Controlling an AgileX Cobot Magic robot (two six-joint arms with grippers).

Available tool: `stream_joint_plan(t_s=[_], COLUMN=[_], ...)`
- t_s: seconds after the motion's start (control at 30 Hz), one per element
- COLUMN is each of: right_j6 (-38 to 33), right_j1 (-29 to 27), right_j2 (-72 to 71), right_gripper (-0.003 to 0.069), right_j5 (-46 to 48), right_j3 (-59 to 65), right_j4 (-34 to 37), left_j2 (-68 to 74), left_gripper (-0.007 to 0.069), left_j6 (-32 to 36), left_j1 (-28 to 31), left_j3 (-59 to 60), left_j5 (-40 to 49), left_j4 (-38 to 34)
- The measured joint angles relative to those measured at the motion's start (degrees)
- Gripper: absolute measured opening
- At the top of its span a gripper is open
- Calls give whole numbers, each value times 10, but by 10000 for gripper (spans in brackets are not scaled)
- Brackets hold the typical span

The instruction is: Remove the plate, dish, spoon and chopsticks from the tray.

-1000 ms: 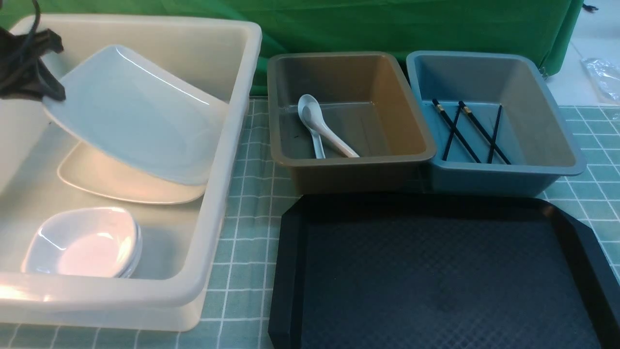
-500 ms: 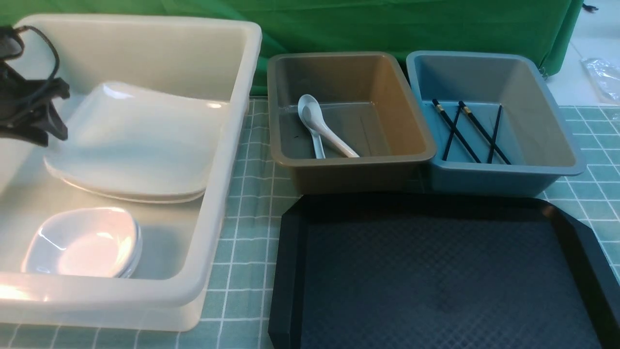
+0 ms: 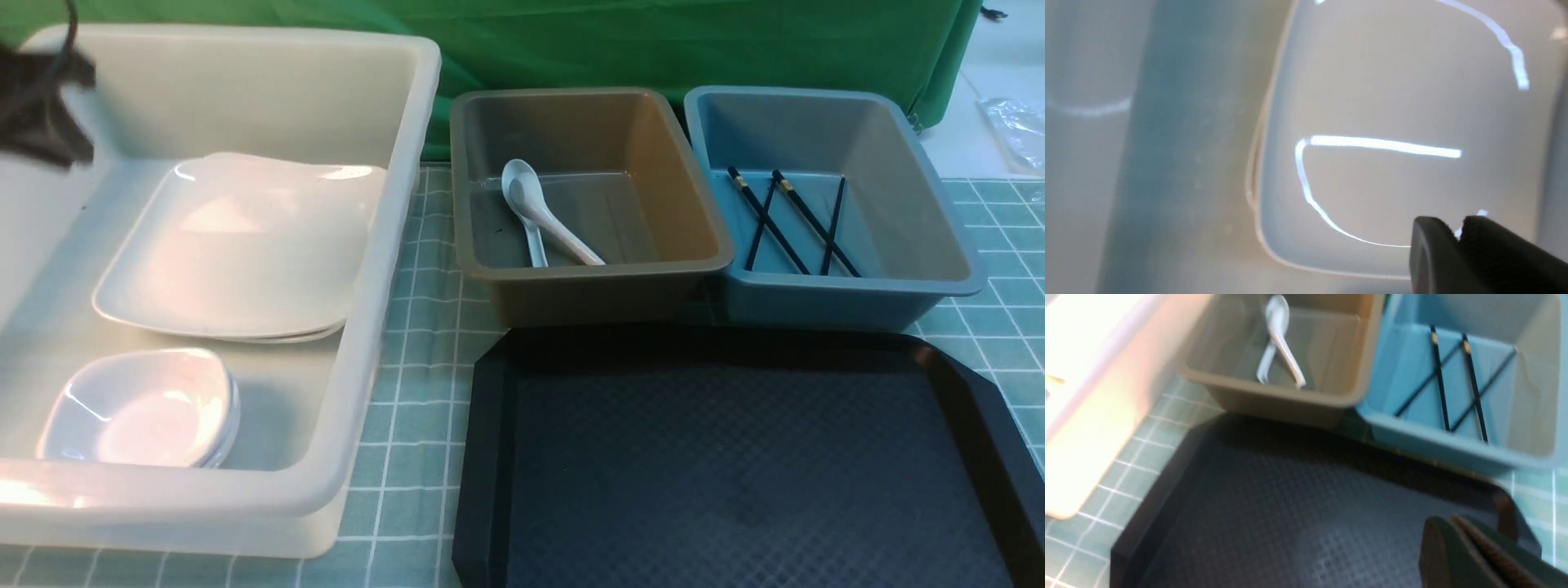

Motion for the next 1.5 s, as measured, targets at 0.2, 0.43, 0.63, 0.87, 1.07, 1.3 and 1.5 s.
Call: stream_joint_plan(t_s=[0.2, 0.43, 0.63, 0.87, 1.07, 1.3, 1.5], right_j6=[-41, -42, -25, -25, -25, -23, -22], right_j1=[0, 0, 0, 0, 0, 0, 0], right_j2=[52, -29, -192, -349, -415, -420, -420], right_gripper=[22, 22, 22, 22, 30, 108, 130], right_j5=[-32, -120, -298, -493, -554, -550, -523], right_j3=[-67, -27, 140, 301, 368, 369, 371], right_j4=[2, 2, 2, 2, 2, 2, 2], left_j2=[-159, -319, -476, -680, -857, -982, -993], left_gripper=[2, 0, 0, 0, 7, 10, 12], left_j6=[17, 24, 24, 50, 50, 50, 50], left_j1=[-86, -147, -148, -148, -148, -148, -148], left_j3=[0, 59, 258, 476, 636, 740, 749], left_j5=[10, 16, -50, -142, -192, -294, -314], left_j4=[-10, 2, -24, -54, -81, -96, -101])
